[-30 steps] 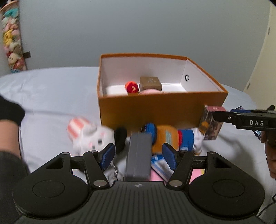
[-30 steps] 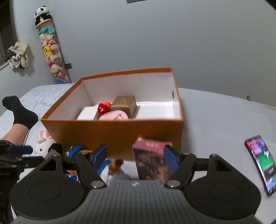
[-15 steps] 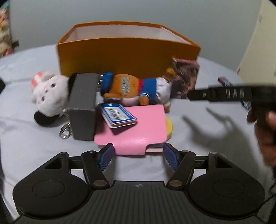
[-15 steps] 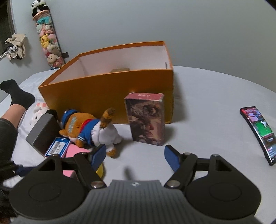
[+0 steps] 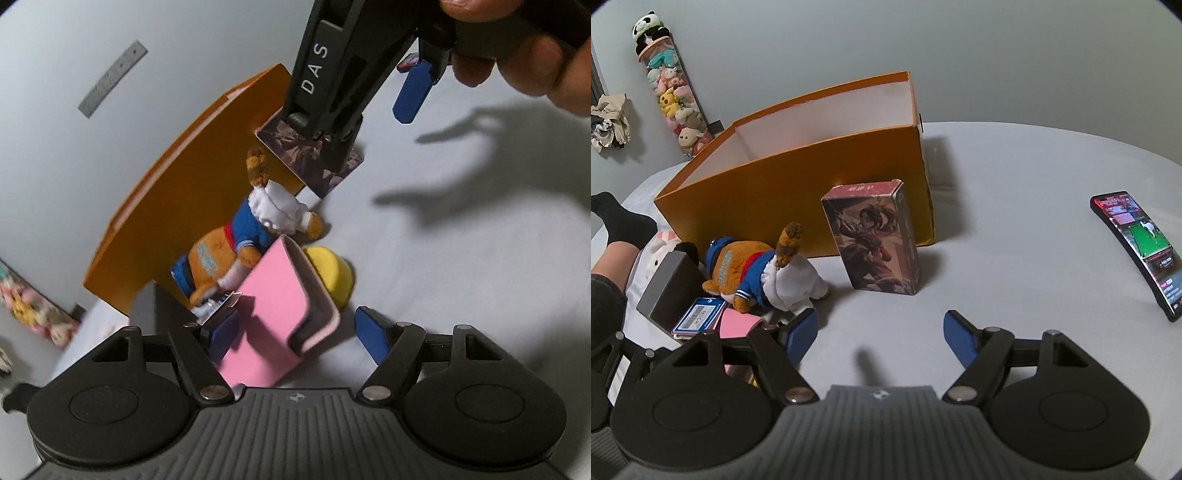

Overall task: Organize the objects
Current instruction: 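Withdraw both grippers from the box toward the remaining items, then grasp the pink card wallet with the left gripper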

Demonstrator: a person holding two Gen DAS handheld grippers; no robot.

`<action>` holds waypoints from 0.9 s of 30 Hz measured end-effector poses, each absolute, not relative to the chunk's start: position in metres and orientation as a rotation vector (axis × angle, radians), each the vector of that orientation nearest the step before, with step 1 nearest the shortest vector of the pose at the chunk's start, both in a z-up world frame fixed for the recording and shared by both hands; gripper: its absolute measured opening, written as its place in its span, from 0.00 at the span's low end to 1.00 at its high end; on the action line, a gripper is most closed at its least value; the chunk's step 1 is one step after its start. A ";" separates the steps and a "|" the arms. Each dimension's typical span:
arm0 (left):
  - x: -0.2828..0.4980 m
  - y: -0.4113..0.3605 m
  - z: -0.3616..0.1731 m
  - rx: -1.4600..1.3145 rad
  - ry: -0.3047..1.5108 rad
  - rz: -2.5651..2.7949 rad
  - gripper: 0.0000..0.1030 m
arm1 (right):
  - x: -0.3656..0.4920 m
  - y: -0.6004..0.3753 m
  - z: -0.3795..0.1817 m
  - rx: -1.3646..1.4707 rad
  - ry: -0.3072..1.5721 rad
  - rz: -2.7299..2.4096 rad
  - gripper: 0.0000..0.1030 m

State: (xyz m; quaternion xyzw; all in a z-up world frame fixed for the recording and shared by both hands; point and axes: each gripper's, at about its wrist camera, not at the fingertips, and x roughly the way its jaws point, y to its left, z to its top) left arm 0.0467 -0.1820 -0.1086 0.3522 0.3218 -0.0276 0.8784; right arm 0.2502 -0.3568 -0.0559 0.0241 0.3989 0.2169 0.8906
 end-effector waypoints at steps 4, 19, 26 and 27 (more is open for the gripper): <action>0.056 -0.167 -0.103 0.699 0.712 -0.068 0.57 | 0.249 -0.357 -0.058 0.053 0.834 0.458 0.74; 0.058 -0.058 -0.018 -0.017 0.764 -0.141 0.21 | 0.246 -0.356 -0.062 0.038 0.852 0.465 0.74; 0.053 0.006 -0.008 -0.506 0.881 -0.297 0.17 | 0.245 -0.348 -0.063 0.024 0.859 0.476 0.74; 0.055 0.008 -0.013 -0.515 0.948 -0.325 0.17 | 0.244 -0.347 -0.063 0.019 0.861 0.478 0.74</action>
